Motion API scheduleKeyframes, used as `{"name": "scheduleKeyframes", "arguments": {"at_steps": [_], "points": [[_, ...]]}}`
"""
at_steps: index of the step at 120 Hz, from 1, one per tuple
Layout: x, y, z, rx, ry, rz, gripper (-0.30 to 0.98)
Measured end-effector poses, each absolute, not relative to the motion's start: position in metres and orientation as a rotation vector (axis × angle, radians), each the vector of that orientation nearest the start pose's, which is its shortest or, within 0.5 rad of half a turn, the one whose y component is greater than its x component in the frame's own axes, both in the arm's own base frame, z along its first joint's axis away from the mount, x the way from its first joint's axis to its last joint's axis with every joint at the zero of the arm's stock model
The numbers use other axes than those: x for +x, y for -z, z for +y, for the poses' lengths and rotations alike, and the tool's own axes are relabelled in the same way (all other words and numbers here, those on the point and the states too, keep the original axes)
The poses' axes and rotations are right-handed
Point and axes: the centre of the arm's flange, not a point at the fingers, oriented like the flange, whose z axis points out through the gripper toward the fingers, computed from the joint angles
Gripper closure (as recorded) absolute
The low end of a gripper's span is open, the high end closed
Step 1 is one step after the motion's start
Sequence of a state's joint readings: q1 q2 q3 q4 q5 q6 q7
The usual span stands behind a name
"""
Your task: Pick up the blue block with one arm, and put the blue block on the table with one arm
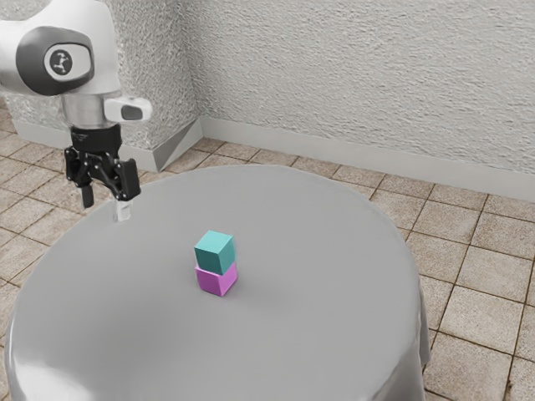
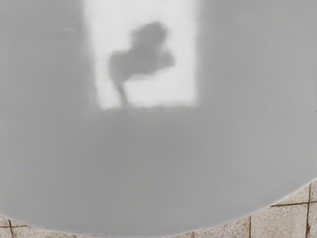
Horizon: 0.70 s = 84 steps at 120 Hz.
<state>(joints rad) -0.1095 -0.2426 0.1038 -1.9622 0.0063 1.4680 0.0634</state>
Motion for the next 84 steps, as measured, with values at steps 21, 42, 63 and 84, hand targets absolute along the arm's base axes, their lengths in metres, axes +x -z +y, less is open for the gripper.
{"name": "scheduleKeyframes", "arguments": {"at_steps": [21,42,63,84], "points": [[0.489,-0.571,-0.017,-3.104,-0.081,0.148,0.0],[0.58,-0.529,-0.02,-3.096,-0.013,0.099,0.0],[0.606,-0.472,-0.026,-3.127,-0.037,0.074,0.0],[0.6,-0.432,-0.024,-3.164,-0.03,0.054,0.0]]}}
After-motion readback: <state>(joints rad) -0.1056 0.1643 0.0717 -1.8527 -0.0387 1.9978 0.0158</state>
